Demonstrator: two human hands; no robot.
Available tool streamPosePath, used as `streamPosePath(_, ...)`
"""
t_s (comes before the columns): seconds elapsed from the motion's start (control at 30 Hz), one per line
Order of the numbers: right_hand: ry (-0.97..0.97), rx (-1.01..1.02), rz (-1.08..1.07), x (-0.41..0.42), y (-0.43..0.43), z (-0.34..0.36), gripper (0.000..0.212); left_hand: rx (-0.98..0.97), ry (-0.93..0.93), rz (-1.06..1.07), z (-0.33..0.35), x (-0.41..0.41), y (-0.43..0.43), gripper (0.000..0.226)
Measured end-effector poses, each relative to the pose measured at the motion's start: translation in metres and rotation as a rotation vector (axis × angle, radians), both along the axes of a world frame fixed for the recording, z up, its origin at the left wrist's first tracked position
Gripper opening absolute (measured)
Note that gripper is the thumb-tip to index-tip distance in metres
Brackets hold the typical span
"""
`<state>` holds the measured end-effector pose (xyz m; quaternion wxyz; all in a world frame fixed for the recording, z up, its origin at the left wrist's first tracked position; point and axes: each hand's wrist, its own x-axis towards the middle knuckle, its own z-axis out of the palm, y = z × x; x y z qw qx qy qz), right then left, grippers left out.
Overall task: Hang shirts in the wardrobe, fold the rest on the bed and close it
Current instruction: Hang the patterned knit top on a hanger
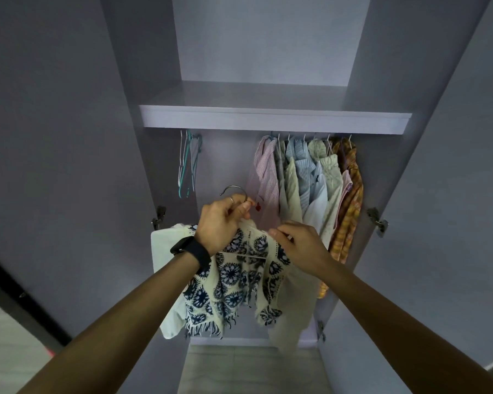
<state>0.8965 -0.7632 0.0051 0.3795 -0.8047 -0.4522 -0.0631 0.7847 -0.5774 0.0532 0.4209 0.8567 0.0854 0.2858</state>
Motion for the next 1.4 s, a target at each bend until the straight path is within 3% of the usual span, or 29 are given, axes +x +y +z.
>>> streamPosePath(0.13,0.032,0.115,0.007,-0.005,0.014,0.013,0.032,0.040,-0.007,-0.081,0.000,0.002,-0.007,0.014)
streamPosePath(0.33,-0.104,0.068,-0.034,0.001,0.006,0.015,0.030,-0.016,-0.080,0.011,0.004,0.005,-0.007,0.014)
streamPosePath(0.43,-0.227,-0.020,0.057,0.002,0.001,0.014,0.021,-0.066,-0.059,0.074,0.006,0.008,0.002,0.018)
streamPosePath(0.53,-0.137,-0.106,0.089,0.000,0.000,0.019,0.018,-0.071,-0.032,0.089,0.006,0.011,0.002,0.021)
streamPosePath(0.8,-0.183,-0.242,0.012,0.001,0.010,0.016,0.017,-0.028,0.069,0.057,0.010,0.023,0.002,0.024)
streamPosePath(1.07,-0.122,-0.295,-0.108,0.005,0.031,0.007,0.018,0.188,0.309,0.063,0.007,0.019,0.037,0.036)
streamPosePath(1.27,-0.081,-0.347,-0.162,0.021,0.062,0.022,0.020,0.337,0.413,0.203,0.016,0.021,0.086,0.055)
streamPosePath(1.4,-0.068,-0.358,-0.197,0.038,0.087,0.036,0.022,0.554,0.407,0.322,0.041,0.034,0.110,0.069)
